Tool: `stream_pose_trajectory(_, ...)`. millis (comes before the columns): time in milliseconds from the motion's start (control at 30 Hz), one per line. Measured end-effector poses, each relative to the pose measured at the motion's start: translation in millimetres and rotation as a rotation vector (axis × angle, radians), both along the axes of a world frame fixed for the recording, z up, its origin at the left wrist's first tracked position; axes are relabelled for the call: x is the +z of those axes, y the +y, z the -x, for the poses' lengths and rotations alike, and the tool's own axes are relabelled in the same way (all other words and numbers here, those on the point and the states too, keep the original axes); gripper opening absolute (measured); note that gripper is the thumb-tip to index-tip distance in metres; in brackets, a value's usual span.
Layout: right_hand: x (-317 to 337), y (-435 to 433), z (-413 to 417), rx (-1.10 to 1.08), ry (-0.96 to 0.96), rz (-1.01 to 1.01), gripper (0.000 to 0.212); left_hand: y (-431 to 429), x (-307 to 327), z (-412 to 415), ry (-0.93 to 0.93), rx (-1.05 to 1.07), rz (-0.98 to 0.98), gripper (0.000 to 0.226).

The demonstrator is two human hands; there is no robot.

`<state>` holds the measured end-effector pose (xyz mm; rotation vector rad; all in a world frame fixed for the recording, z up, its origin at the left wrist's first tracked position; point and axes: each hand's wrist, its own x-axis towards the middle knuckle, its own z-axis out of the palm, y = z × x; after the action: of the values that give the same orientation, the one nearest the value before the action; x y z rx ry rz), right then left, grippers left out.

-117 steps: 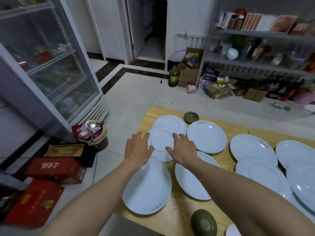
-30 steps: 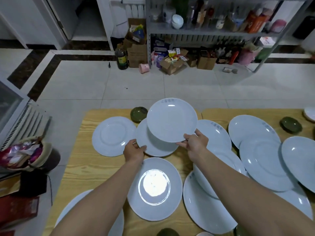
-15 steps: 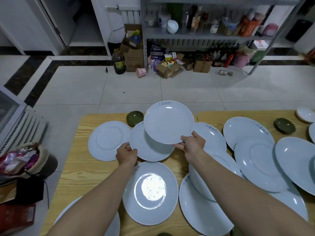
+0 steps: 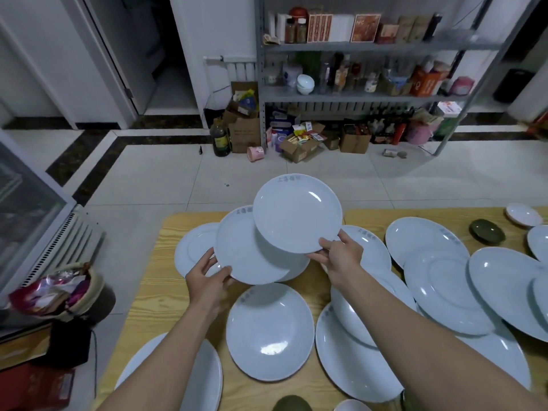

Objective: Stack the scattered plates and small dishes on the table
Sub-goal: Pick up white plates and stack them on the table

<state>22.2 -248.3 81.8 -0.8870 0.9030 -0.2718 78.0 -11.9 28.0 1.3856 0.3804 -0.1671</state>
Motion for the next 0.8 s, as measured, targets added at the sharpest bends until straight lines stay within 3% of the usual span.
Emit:
stream_pose_trajectory(367,45.5,85.0,70.9,0.016,-0.131,0.078,0.065,94.2,32.6,76.5,-0.152,-0.071,0.031,0.074)
stream_pose_trajectory(600,45.2,164.7,133.6,0.052,-0.129,0.121,0.056,167.9,32.9,131.3,-0.135,-0.087,0.086,0.074)
stream_pose_trajectory(800,30.0,203.6,157.6,0.08,-0.091,0.08,0.068,209.2,18.3,157.7,-0.099,-0.069,0.095,0.075)
